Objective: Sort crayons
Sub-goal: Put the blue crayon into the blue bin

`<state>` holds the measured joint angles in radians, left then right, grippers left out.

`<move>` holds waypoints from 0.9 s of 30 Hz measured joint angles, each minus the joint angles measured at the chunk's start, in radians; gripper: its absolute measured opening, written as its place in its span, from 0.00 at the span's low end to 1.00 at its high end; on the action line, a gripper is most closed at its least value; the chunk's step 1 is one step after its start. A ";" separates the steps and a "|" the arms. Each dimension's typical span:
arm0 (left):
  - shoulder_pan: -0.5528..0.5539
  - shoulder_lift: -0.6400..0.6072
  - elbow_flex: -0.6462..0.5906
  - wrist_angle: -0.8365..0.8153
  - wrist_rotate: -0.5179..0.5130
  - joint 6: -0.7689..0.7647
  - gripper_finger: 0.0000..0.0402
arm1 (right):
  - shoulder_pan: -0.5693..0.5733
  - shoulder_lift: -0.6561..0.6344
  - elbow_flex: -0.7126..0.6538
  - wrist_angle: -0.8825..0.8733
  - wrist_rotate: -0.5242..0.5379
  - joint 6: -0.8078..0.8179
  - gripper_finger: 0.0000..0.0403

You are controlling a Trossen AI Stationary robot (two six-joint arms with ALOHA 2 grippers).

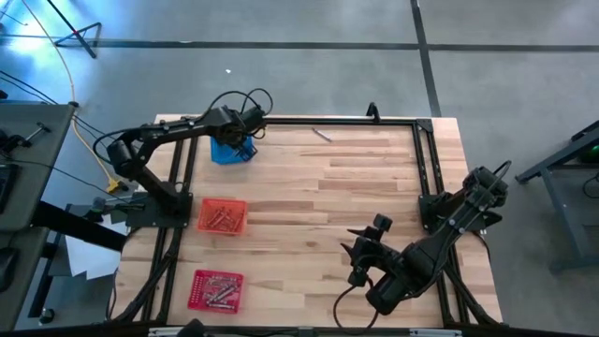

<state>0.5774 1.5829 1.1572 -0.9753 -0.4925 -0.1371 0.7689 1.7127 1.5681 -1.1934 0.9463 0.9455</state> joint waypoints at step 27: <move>0.019 0.006 -0.174 0.143 0.017 -0.025 0.07 | 0.025 0.067 0.000 -0.013 -0.039 0.045 0.43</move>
<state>0.5961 1.5885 0.9829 -0.8322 -0.4757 -0.1623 0.7940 1.7798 1.5677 -1.2068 0.9070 0.9901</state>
